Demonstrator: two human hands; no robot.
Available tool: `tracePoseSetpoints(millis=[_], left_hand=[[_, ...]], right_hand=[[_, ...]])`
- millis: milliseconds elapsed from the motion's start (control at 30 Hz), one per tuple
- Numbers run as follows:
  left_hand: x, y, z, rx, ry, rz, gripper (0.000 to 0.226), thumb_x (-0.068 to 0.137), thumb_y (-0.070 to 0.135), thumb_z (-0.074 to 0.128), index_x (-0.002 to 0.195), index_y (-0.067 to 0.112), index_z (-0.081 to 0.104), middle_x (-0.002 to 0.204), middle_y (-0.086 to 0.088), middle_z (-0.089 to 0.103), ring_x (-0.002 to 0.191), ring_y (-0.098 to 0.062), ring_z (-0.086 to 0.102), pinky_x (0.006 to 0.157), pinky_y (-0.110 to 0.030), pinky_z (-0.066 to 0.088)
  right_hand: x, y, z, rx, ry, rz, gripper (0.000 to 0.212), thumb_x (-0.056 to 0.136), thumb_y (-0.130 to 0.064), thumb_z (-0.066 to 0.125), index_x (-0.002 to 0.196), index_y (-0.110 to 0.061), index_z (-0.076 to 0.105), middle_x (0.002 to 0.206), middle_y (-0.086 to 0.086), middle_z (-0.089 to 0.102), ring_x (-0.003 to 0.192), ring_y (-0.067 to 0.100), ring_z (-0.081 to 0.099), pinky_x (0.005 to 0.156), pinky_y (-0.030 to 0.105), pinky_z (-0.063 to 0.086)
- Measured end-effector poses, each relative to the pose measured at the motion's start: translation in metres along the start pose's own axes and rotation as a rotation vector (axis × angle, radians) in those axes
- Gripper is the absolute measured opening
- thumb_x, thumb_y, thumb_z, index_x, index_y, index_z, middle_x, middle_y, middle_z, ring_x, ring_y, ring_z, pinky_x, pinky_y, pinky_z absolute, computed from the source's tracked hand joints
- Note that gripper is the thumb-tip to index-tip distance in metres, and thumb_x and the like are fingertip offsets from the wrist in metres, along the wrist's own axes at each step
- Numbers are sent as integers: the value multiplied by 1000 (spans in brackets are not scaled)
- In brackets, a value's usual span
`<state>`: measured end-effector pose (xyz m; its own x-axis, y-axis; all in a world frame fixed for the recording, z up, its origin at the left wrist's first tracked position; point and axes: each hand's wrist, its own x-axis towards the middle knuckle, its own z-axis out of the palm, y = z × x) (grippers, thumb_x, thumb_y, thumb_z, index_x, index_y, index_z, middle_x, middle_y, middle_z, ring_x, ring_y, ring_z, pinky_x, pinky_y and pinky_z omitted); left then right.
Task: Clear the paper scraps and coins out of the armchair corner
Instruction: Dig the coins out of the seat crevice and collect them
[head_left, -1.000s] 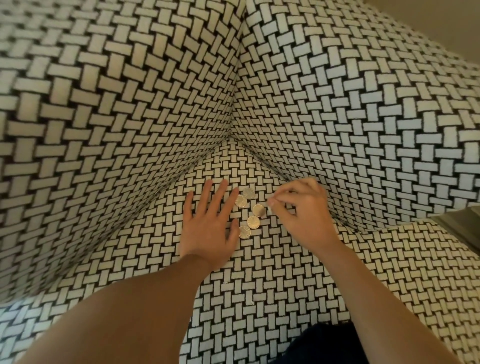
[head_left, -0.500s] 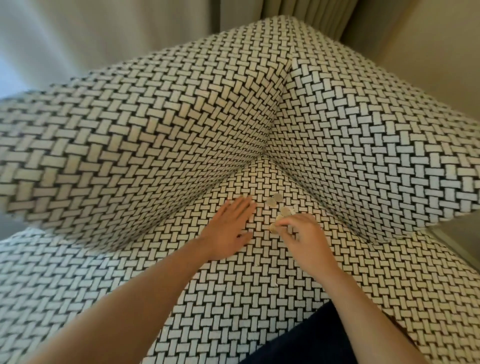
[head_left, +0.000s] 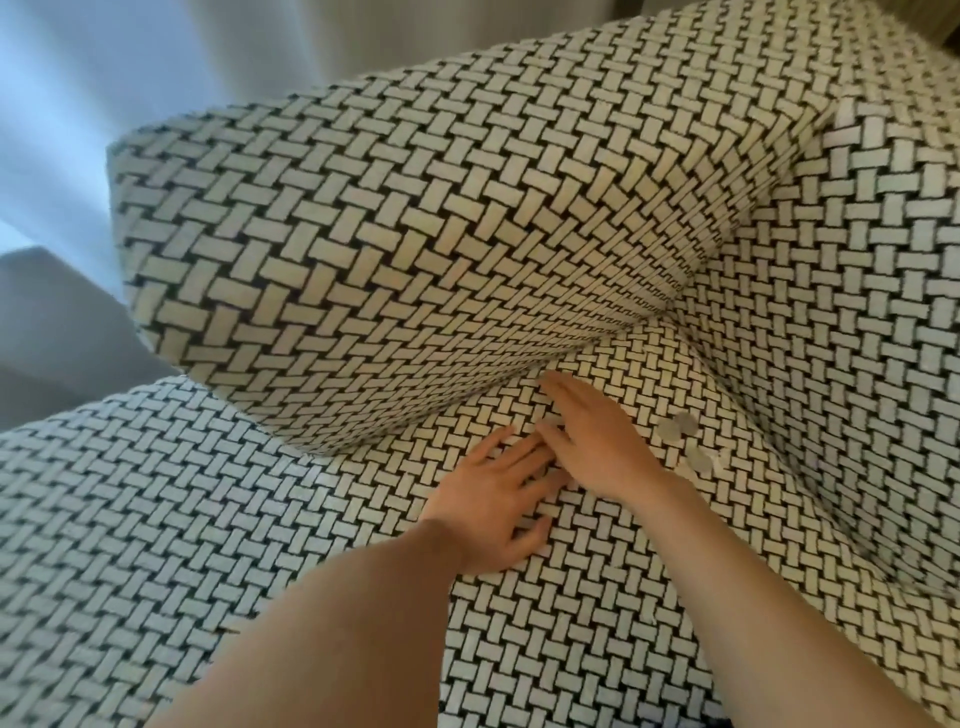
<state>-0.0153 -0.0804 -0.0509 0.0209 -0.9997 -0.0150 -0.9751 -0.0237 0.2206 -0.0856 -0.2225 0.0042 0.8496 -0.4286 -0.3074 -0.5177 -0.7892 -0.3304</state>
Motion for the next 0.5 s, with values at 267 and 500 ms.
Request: tracePoseSetpoints(millis=[267, 500], left_hand=[[1, -5, 5, 0, 10, -13, 55, 90, 49, 39, 141, 29, 36, 147, -2, 40, 140, -18, 27, 115, -41, 5], [1, -7, 7, -4, 40, -4, 58, 89, 47, 39, 143, 28, 31, 146, -2, 41, 139, -19, 28, 115, -41, 8]], right_hand=[[30, -8, 7, -185, 70, 84, 47, 98, -42, 28, 141, -23, 31, 141, -4, 45, 128, 20, 32, 101, 40, 25], [39, -13, 4, -325, 35, 61, 51, 98, -50, 22, 136, -21, 41, 140, -4, 43, 129, 22, 31, 102, 44, 29]])
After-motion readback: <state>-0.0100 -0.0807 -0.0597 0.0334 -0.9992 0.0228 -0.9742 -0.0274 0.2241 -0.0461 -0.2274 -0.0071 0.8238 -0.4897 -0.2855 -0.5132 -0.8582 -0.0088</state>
